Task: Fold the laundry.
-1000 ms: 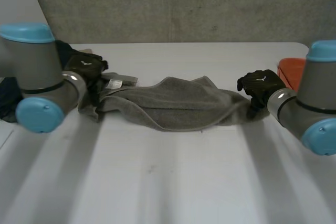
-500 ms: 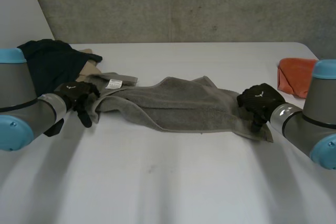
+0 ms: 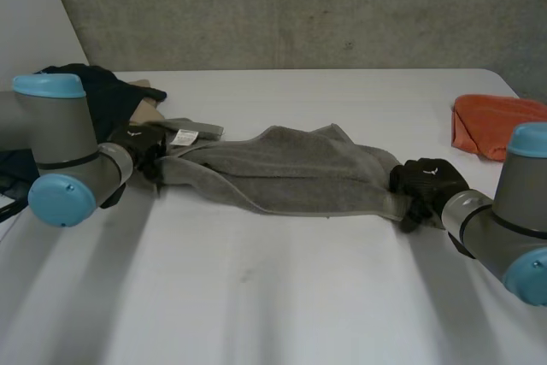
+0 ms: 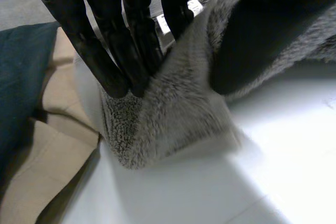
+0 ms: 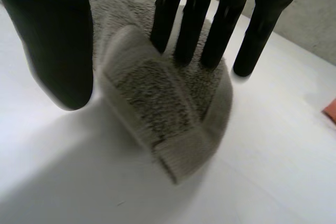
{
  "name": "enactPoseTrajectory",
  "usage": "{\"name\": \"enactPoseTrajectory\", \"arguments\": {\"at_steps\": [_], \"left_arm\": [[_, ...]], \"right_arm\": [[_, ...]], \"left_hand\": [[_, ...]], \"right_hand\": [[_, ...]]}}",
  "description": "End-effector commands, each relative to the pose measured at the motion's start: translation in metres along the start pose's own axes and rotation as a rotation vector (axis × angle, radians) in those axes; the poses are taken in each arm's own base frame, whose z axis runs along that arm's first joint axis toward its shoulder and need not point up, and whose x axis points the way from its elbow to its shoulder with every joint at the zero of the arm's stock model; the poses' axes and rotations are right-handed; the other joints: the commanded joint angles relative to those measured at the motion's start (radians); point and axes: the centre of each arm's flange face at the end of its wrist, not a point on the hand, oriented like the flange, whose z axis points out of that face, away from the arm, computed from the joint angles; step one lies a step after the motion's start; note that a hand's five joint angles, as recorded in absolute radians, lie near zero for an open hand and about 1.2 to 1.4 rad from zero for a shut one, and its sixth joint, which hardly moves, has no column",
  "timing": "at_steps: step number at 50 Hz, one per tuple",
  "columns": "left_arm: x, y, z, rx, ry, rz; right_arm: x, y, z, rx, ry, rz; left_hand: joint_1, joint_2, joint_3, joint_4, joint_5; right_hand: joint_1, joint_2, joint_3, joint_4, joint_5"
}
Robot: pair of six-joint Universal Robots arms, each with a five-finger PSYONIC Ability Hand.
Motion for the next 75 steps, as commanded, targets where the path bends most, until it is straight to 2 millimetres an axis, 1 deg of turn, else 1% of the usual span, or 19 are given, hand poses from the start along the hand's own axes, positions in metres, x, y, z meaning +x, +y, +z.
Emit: {"name": "enactPoseTrajectory", "arguments": {"at_steps": [1, 7, 10, 14, 17, 20, 24, 28, 33, 37, 40, 43, 47, 51, 53, 57, 64, 68, 75], "left_arm": [[-0.002, -0.018, -0.013, 0.034, -0.037, 0.011], [-0.016, -0.054, -0.048, 0.127, -0.058, 0.034], [-0.031, -0.086, -0.078, 0.222, -0.087, 0.05], [-0.051, -0.133, -0.127, 0.38, -0.129, 0.076], [-0.057, -0.158, -0.157, 0.473, -0.139, 0.091], [-0.06, -0.173, -0.175, 0.516, -0.139, 0.1], [-0.06, -0.174, -0.177, 0.488, -0.129, 0.109], [-0.06, -0.163, -0.155, 0.418, -0.119, 0.126], [-0.058, -0.137, -0.101, 0.324, -0.101, 0.181], [-0.053, -0.128, -0.063, 0.327, -0.097, 0.226], [-0.056, -0.145, -0.04, 0.446, -0.144, 0.242], [-0.064, -0.17, -0.038, 0.573, -0.195, 0.233], [-0.083, -0.242, -0.072, 0.95, -0.306, 0.16], [-0.095, -0.282, -0.106, 1.237, -0.354, 0.052], [-0.097, -0.288, -0.113, 1.301, -0.35, 0.014], [-0.092, -0.274, -0.102, 1.261, -0.295, -0.032], [-0.084, -0.22, -0.056, 1.04, -0.247, -0.048], [-0.072, -0.181, -0.033, 0.906, -0.21, -0.059], [-0.034, -0.107, -0.006, 0.662, -0.111, -0.009]], "right_arm": [[0.01, -0.008, 0.014, 0.075, 0.079, -0.025], [0.026, -0.028, 0.003, 0.12, 0.108, -0.034], [0.047, -0.066, -0.019, 0.223, 0.159, -0.069], [0.075, -0.129, -0.063, 0.389, 0.241, -0.152], [0.088, -0.167, -0.097, 0.479, 0.285, -0.175], [0.101, -0.19, -0.122, 0.513, 0.317, -0.168], [0.108, -0.195, -0.122, 0.492, 0.284, -0.139], [0.105, -0.188, -0.102, 0.448, 0.224, -0.125], [0.093, -0.17, -0.068, 0.367, 0.176, -0.14], [0.087, -0.159, -0.038, 0.335, 0.164, -0.152], [0.093, -0.165, -0.013, 0.388, 0.225, -0.167], [0.098, -0.181, -0.001, 0.477, 0.3, -0.173], [0.121, -0.238, -0.007, 0.819, 0.473, -0.147], [0.136, -0.27, -0.023, 1.126, 0.535, -0.077], [0.136, -0.278, -0.03, 1.229, 0.533, -0.058], [0.133, -0.273, -0.03, 1.226, 0.511, -0.045], [0.124, -0.238, -0.007, 1.007, 0.431, -0.031], [0.114, -0.206, 0.014, 0.845, 0.361, -0.03], [0.093, -0.119, 0.055, 0.468, 0.268, -0.06]], "left_hand": [[0.303, 0.327, 0.333, 0.341, 0.348], [0.303, 0.327, 0.333, 0.341, 0.348], [0.303, 0.327, 0.333, 0.341, 0.348], [0.303, 0.327, 0.333, 0.341, 0.348], [0.303, 0.327, 0.333, 0.341, 0.348], [0.303, 0.327, 0.333, 0.341, 0.348], [0.303, 0.327, 0.333, 0.341, 0.348], [0.303, 0.327, 0.333, 0.341, 0.348], [0.303, 0.327, 0.333, 0.341, 0.348], [0.303, 0.327, 0.333, 0.341, 0.348], [0.303, 0.327, 0.333, 0.341, 0.348], [0.303, 0.327, 0.333, 0.341, 0.348], [0.303, 0.327, 0.333, 0.341, 0.348], [0.303, 0.327, 0.333, 0.341, 0.348], [0.303, 0.327, 0.333, 0.341, 0.348], [0.303, 0.327, 0.333, 0.341, 0.348], [0.303, 0.327, 0.333, 0.341, 0.348], [0.303, 0.327, 0.333, 0.341, 0.348], [0.303, 0.327, 0.333, 0.341, 0.348]], "right_hand": [[0.565, 0.563, 0.571, 0.574, 0.588], [0.565, 0.563, 0.571, 0.574, 0.588], [0.565, 0.563, 0.571, 0.574, 0.588], [0.565, 0.563, 0.571, 0.574, 0.588], [0.565, 0.563, 0.571, 0.574, 0.588], [0.565, 0.563, 0.571, 0.574, 0.588], [0.565, 0.563, 0.571, 0.574, 0.588], [0.565, 0.563, 0.571, 0.574, 0.588], [0.565, 0.563, 0.571, 0.574, 0.588], [0.565, 0.563, 0.571, 0.574, 0.588], [0.565, 0.563, 0.571, 0.574, 0.588], [0.565, 0.563, 0.571, 0.574, 0.588], [0.565, 0.563, 0.571, 0.574, 0.588], [0.565, 0.563, 0.571, 0.574, 0.588], [0.565, 0.563, 0.571, 0.574, 0.588], [0.565, 0.563, 0.571, 0.574, 0.588], [0.565, 0.563, 0.571, 0.574, 0.588], [0.565, 0.563, 0.571, 0.574, 0.588], [0.565, 0.563, 0.571, 0.574, 0.588]]}}
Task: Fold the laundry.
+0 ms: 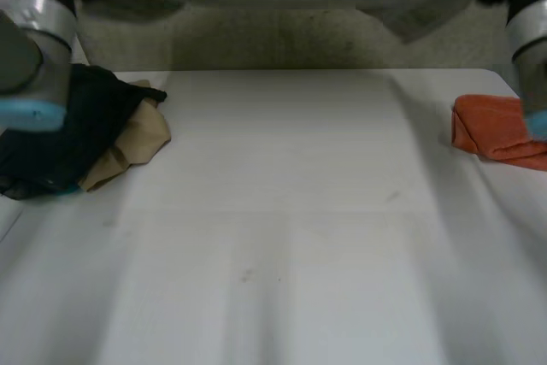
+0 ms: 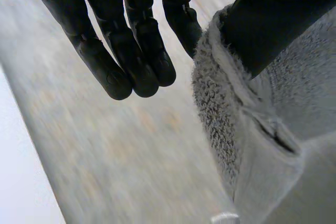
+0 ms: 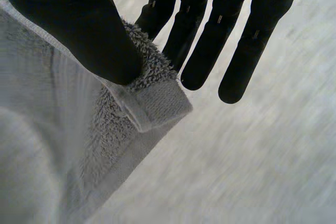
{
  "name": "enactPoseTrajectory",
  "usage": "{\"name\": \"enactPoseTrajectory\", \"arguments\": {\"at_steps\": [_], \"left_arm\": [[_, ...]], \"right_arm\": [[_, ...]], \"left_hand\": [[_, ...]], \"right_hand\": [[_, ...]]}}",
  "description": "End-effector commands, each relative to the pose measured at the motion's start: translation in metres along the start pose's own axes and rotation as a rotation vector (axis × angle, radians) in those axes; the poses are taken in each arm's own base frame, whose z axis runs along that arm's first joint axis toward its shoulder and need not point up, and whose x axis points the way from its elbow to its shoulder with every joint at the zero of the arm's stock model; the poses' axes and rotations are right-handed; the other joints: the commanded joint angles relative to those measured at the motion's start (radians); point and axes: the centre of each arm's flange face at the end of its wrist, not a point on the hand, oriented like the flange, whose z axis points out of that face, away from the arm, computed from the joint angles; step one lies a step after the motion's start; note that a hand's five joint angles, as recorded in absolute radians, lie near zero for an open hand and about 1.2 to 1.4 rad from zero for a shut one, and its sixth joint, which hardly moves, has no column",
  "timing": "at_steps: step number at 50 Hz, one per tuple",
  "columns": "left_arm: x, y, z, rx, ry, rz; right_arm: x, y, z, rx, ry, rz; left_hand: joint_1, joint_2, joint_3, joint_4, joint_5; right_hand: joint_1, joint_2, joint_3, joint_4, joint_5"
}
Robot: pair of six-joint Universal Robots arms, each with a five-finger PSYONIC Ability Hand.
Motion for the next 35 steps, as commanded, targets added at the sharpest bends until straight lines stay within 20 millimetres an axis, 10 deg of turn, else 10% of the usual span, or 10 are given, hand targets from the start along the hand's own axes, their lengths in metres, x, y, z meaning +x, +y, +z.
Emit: {"name": "enactPoseTrajectory", "arguments": {"at_steps": [1, 9, 24, 35], "left_arm": [[0.031, 0.065, -0.049, -0.247, 0.108, 0.041], [0.048, 0.091, -0.113, -0.568, 0.255, 0.201], [0.043, 0.022, -0.249, -1.137, 0.684, 0.421], [0.051, 0.034, -0.181, -0.909, 0.567, 0.408]], "right_arm": [[-0.022, 0.082, -0.043, -0.364, -0.114, -0.061], [-0.03, 0.117, -0.1, -0.713, -0.238, -0.171], [0.009, 0.051, -0.217, -1.098, -0.608, -0.596], [0.0, 0.084, -0.179, -0.981, -0.515, -0.513]], "left_hand": [[0.225, 0.198, 0.207, 0.198, 0.229], [0.225, 0.198, 0.207, 0.198, 0.229], [0.225, 0.198, 0.207, 0.198, 0.229], [0.225, 0.198, 0.207, 0.198, 0.229]], "right_hand": [[0.255, 0.212, 0.202, 0.194, 0.206], [0.255, 0.212, 0.202, 0.194, 0.206], [0.255, 0.212, 0.202, 0.194, 0.206], [0.255, 0.212, 0.202, 0.194, 0.206]]}}
